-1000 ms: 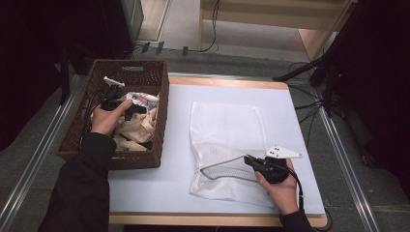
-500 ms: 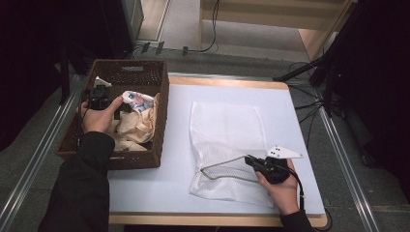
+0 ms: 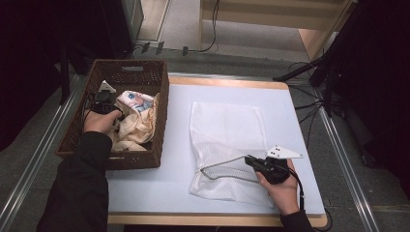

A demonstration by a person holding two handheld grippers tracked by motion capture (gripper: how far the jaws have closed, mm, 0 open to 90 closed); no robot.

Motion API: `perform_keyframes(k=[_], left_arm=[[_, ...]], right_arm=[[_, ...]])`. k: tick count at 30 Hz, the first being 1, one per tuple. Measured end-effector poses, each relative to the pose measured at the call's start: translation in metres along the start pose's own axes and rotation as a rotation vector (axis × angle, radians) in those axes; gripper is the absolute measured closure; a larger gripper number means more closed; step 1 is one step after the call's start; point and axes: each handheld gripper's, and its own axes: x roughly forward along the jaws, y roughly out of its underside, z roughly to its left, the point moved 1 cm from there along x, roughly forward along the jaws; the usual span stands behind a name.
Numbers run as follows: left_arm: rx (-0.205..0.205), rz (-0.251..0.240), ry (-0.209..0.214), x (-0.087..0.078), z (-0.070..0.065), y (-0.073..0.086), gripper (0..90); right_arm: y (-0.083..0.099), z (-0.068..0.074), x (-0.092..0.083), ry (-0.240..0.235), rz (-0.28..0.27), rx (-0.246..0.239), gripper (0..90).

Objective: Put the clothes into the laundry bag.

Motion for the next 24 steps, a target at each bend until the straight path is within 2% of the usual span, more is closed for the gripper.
perform_keyframes(k=[1, 2, 3, 5, 8, 9, 11, 12, 13, 14, 15, 17, 19, 24], left_arm=[[0.013, -0.015, 0.041, -0.002, -0.002, 0.0, 77.1], [0.018, -0.035, 0.121, -0.006, -0.006, 0.0, 77.6], [0.026, -0.043, 0.165, -0.009, -0.009, 0.0, 78.0], [0.057, -0.081, 0.221, -0.015, -0.014, 0.0, 78.1], [0.094, -0.079, 0.327, -0.016, -0.023, 0.001, 75.3], [0.112, -0.074, 0.343, -0.016, -0.027, 0.002, 71.5], [0.13, -0.084, 0.348, -0.015, -0.031, 0.002, 64.8], [0.123, -0.089, 0.367, -0.016, -0.032, 0.002, 58.2], [0.11, -0.092, 0.403, -0.016, -0.033, 0.002, 51.3], [0.118, -0.086, 0.417, -0.016, -0.034, 0.002, 45.0], [0.128, -0.078, 0.424, -0.015, -0.036, 0.002, 36.5], [0.147, -0.057, 0.43, -0.013, -0.04, 0.001, 24.8], [0.181, -0.042, 0.379, -0.01, -0.046, 0.0, 17.7], [0.188, -0.005, 0.269, 0.005, -0.059, -0.004, 13.8]], right_arm=[[0.0, 0.0, 0.0, 0.001, 0.003, 0.003, 87.3], [0.0, 0.0, 0.0, 0.001, 0.001, 0.001, 87.3], [0.0, 0.0, 0.0, 0.0, 0.001, -0.002, 87.3], [0.0, 0.0, 0.001, -0.001, 0.0, -0.001, 87.3], [0.0, 0.001, 0.002, 0.0, 0.004, -0.005, 87.3], [0.0, 0.002, 0.002, 0.001, 0.006, -0.002, 87.3], [0.0, 0.003, 0.003, -0.002, 0.007, -0.004, 87.3], [0.0, 0.003, 0.003, -0.001, 0.006, -0.008, 87.3], [0.0, 0.003, 0.003, -0.002, 0.006, -0.009, 87.3], [0.0, 0.004, 0.003, -0.002, 0.006, -0.009, 87.3], [0.0, 0.003, 0.003, -0.002, 0.006, -0.009, 87.3], [0.0, 0.003, 0.003, -0.001, 0.006, -0.008, 87.3], [0.0, 0.003, 0.004, -0.001, 0.007, -0.008, 87.3], [0.0, 0.004, 0.004, -0.003, 0.008, -0.007, 87.3]])
